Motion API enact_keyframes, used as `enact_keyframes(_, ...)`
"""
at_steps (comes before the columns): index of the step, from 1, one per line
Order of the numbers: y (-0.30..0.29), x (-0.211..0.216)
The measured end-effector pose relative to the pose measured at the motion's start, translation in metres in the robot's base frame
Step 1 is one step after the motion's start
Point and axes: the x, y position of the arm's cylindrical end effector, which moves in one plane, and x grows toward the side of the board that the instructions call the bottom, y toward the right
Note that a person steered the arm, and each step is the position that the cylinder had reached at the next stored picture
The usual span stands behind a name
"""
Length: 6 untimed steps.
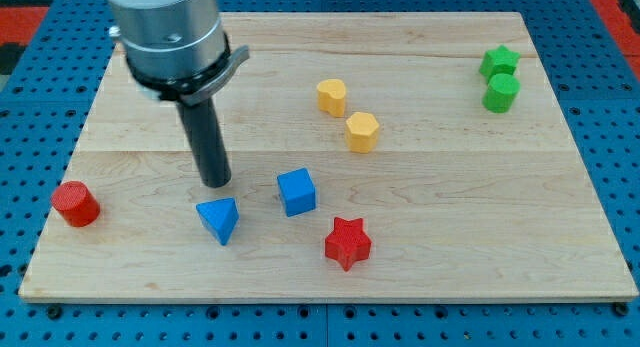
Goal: Move the blue triangle to the bottom center
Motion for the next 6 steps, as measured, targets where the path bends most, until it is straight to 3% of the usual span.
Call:
enact_keyframes(1,-0.011,0.032)
enact_keyframes(2,0.035,0.037)
enact_keyframes(3,0.042,0.037)
enact_keyframes(4,0.013,0.082)
enact_keyframes(6,0.014,0.091)
